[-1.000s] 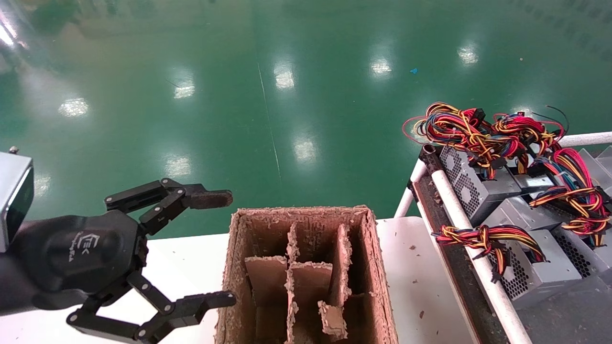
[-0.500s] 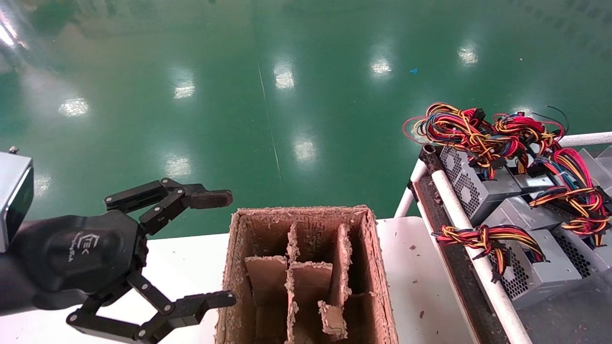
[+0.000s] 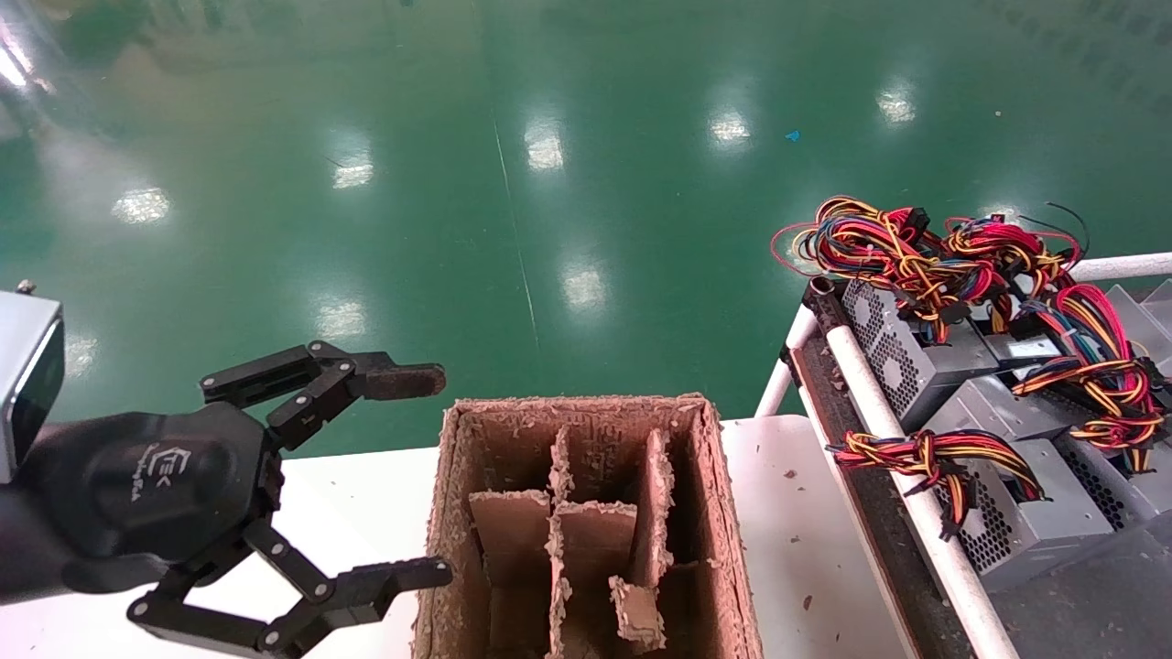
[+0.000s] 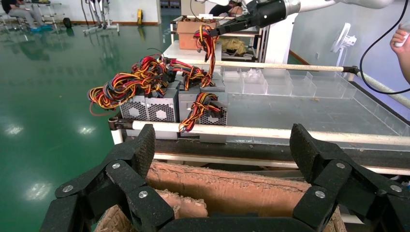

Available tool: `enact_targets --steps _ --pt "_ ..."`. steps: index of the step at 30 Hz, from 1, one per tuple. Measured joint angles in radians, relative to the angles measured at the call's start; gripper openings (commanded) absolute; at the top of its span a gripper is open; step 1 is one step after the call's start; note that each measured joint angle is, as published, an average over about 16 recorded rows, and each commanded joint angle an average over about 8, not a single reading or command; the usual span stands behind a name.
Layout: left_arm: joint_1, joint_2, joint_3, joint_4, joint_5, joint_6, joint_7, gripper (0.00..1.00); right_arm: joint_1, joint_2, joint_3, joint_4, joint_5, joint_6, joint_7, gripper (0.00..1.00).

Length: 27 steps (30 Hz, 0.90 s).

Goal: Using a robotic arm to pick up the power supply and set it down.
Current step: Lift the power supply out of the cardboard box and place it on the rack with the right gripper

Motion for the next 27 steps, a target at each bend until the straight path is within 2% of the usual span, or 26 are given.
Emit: enact_targets --steps 16,27 --pt "0.0 0.0 0.0 0.0 0.0 0.0 0.0 1.0 0.001 -0.029 -0.012 0.052 0.014 0.023 0.044 0.0" --pt "0.0 0.0 0.0 0.0 0.0 0.0 0.0 1.0 -0.009 -0.02 -0.018 0.065 0.019 0.019 0.061 0.0"
